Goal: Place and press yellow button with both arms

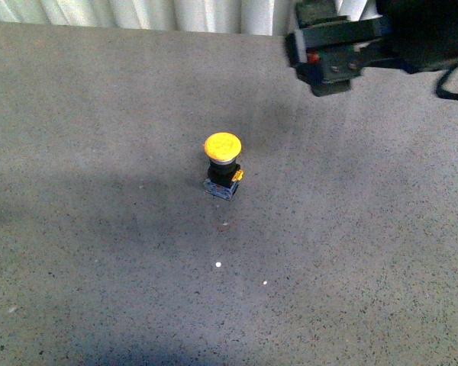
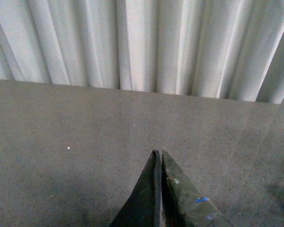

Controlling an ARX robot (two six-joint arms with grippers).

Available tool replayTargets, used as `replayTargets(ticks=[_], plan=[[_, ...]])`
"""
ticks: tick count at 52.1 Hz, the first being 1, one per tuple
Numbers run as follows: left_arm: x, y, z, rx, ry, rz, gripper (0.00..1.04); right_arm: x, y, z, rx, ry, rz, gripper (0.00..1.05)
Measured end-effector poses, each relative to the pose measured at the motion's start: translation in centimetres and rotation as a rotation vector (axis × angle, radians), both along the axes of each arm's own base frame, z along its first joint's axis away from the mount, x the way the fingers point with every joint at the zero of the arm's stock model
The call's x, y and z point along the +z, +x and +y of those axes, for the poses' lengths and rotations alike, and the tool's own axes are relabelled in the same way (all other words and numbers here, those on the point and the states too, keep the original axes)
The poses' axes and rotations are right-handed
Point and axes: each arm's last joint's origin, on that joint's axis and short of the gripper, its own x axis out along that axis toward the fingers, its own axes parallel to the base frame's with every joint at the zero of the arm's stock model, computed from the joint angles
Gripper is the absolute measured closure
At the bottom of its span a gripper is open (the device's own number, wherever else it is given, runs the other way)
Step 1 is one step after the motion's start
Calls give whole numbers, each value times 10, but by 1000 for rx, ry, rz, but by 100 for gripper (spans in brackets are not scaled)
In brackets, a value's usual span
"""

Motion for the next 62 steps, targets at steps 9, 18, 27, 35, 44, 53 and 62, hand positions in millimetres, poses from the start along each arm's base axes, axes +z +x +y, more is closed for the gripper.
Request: replayTargets(ticks=[9, 18, 27, 35, 44, 53, 62], plan=[[2, -6, 0, 0, 0, -6, 103, -5, 23, 31, 16, 52, 88, 63], [3, -11, 0, 0, 0, -12, 103, -13, 31, 51, 26, 95, 156, 93], [4, -17, 0, 0, 0, -14, 103, -21, 30, 60, 27, 117, 210, 103], [4, -20, 0, 0, 0, -14, 103, -27, 29, 63, 34, 124, 245, 103], [4, -24, 0, 0, 0, -16, 103, -29, 28, 71, 49, 140, 269, 103], [3, -29, 0, 0, 0, -13, 103, -37, 27, 76, 57, 135, 295, 103], [0, -37, 0, -1, 0, -1, 103, -45, 28, 76, 51, 126, 314, 103]])
